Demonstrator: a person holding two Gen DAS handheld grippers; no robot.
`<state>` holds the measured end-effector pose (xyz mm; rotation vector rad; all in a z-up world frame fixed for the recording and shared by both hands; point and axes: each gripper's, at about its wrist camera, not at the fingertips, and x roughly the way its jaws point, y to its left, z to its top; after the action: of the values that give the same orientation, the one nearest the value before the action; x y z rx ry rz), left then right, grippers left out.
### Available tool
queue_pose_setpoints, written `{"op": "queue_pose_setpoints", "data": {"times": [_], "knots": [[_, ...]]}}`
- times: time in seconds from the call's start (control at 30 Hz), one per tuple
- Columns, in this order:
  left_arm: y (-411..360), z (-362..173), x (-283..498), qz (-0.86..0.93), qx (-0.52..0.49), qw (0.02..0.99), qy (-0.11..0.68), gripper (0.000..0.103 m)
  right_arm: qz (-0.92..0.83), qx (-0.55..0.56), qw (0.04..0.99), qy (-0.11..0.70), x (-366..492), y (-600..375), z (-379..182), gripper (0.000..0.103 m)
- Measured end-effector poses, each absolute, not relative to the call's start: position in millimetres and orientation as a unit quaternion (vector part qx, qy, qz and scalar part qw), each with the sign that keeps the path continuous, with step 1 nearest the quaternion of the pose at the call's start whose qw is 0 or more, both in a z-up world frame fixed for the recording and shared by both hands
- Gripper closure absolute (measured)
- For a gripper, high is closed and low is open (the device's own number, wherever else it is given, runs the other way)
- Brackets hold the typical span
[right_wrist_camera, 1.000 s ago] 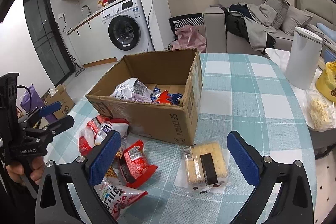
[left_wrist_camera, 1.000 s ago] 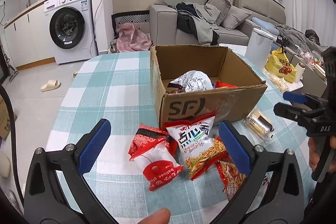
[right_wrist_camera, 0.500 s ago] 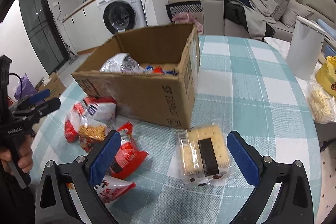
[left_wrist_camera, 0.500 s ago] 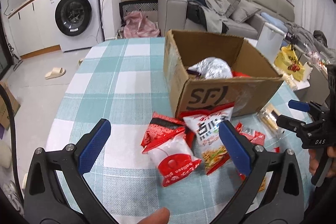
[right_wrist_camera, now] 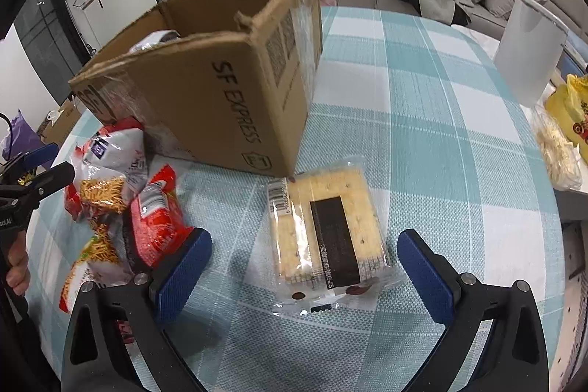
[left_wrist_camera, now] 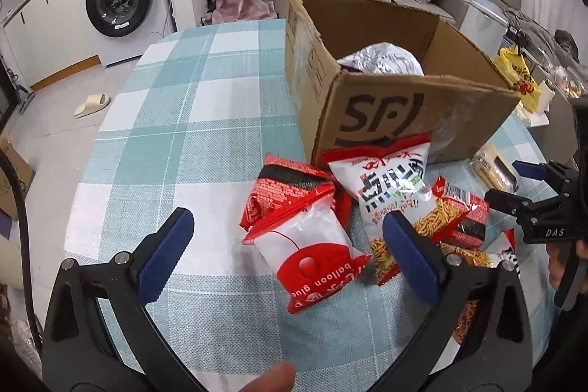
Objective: Organize snacks
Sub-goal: 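Move both open grippers back toward the remaining snack bags, then grasp the clear cracker pack with right gripper while left gripper grasps the red-white balloon bag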
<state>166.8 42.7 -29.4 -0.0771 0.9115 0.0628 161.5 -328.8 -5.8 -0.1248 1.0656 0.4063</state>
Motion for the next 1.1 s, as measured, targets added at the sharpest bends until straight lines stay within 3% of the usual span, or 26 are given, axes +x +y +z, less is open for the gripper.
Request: {"op": "queue_pose_setpoints", "data": {"times": [0.7,0.87,0.97,1.1], "knots": [[50.7,-65.7,174.9,0.040,-0.060,0.871,0.486,0.001,0.180,-0.099,0.844,0.496,157.4,-318.9,-12.3,0.002],[47.8,-73.4,177.4,0.043,-0.049,0.868,0.492,0.001,0.195,-0.103,0.849,0.481,153.1,-315.7,-5.6,0.029],[46.0,-76.1,179.2,0.040,-0.042,0.869,0.492,0.002,0.196,-0.103,0.850,0.477,153.7,-317.5,-3.7,0.040],[46.5,-76.9,179.6,0.034,-0.040,0.869,0.492,0.004,0.200,-0.101,0.851,0.475,155.2,-319.7,-3.5,0.044]]}}
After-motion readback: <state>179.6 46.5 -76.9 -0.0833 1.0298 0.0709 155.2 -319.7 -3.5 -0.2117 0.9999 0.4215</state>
